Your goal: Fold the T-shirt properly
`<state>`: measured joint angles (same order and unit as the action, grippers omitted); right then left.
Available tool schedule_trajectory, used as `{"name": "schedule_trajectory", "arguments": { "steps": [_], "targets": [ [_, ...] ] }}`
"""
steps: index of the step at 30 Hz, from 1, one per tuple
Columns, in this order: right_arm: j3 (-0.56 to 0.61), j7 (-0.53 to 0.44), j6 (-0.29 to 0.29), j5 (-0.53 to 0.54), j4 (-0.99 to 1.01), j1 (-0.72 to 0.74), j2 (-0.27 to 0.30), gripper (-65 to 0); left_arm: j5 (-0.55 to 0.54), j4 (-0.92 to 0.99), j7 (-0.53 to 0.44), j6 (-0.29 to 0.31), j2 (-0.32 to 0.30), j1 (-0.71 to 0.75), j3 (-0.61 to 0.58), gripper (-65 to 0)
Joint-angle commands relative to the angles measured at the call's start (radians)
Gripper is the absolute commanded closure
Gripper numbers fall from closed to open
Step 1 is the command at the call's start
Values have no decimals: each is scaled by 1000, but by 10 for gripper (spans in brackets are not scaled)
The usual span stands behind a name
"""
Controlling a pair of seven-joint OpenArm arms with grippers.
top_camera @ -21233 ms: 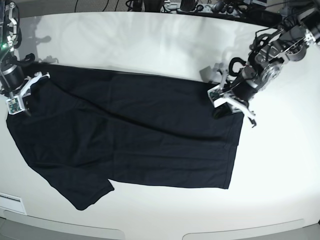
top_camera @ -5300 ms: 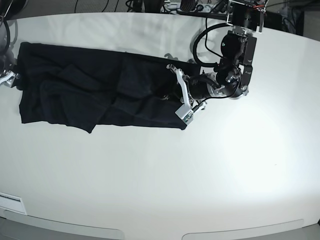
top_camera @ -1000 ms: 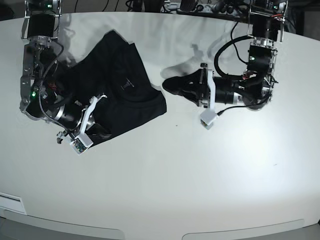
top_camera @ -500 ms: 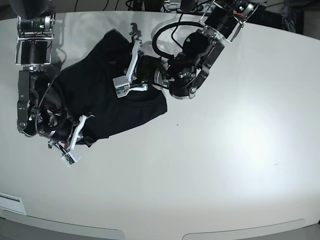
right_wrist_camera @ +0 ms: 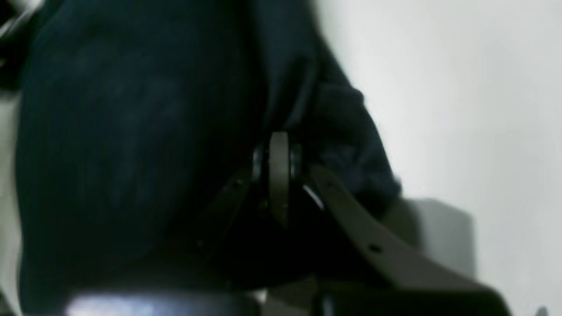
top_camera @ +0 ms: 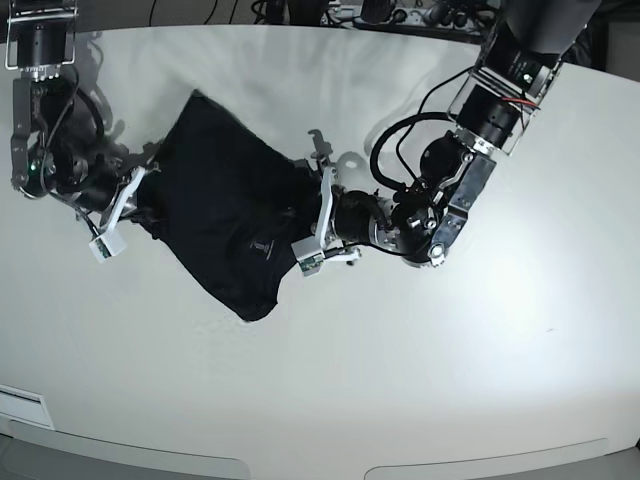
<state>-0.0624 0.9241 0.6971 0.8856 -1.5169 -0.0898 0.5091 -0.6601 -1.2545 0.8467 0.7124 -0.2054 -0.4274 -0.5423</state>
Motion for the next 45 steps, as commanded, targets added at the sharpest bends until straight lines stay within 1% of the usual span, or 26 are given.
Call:
{"name": "schedule_trajectory", "arguments": {
  "steps": [1, 3, 6, 8, 10, 13, 15, 16, 20, 21, 23, 25, 27, 29, 30, 35, 38, 40, 41, 43, 45],
  "targets": [
    [-22, 24, 1, 4, -24, -18, 15, 0, 61, 5, -19, -14, 5, -44, 4, 0],
    [-71, 35, 1, 43, -57, -70, 0, 0, 102, 34, -117, -14, 10, -69, 4, 0],
    [-156, 63, 1, 87, -108, -153, -53, 0, 188, 56, -286, -18, 16, -71, 4, 0],
    [-211, 66, 1, 86, -132, -196, -96, 0, 246, 66, -335, -42, 27, -69, 4, 0],
    [-260, 65, 1, 87, -152, -225, -133, 0, 290, 68, -357, -60, 40, -71, 4, 0],
    [-321, 68, 1, 93, -177, -229, -175, 0, 313, 68, -381, -87, 60, -93, 4, 0],
    [-355, 74, 1, 140, -205, -235, -192, 0, 313, 68, -383, -108, 74, -114, 4, 0],
    [-372, 89, 1, 176, -225, -240, -200, 0, 313, 68, -383, -108, 78, -124, 4, 0],
    [-421, 184, 1, 321, -326, -286, -238, 0, 319, 70, -383, -108, 84, -146, 4, 0],
    [-429, 200, 1, 343, -348, -299, -249, 0, 329, 73, -384, -108, 87, -150, 4, 0],
    [-442, 197, 1, 357, -394, -323, -263, 0, 351, 84, -383, -107, 95, -161, 4, 0],
    [-459, 196, 1, 374, -441, -332, -264, 0, 344, 84, -351, -107, 97, -178, 5, 0],
    [-489, 195, 1, 394, -498, -330, -262, 0, 267, 82, -274, -96, 94, -204, 19, 0],
    [-537, 197, 1, 419, -568, -329, -262, 0, 121, 62, -180, -23, 76, -222, 57, 0],
    [-568, 199, 1, 430, -601, -335, -262, 0, 39, 45, -124, -14, 63, -221, 85, 0],
    [-753, 205, 1, 542, -716, -373, -261, 0, -440, -18, 225, -14, -14, -147, 275, 0],
    [-832, 243, 1, 598, -748, -378, -247, 0, -674, -38, 416, -14, -40, -103, 371, 0],
    [-867, 267, 1, 598, -758, -384, -241, 0, -823, -52, 525, -14, -64, -80, 415, 0],
    [-880, 276, 1, 598, -762, -390, -241, 0, -823, -63, 550, -14, -79, -64, 431, 0],
    [-899, 293, 1, 598, -764, -419, -242, 0, -823, -108, 550, -14, -109, -24, 454, 0],
    [-917, 325, 1, 598, -764, -468, -246, 0, -823, -184, 550, -14, -154, 39, 465, 0]
  ]
}}
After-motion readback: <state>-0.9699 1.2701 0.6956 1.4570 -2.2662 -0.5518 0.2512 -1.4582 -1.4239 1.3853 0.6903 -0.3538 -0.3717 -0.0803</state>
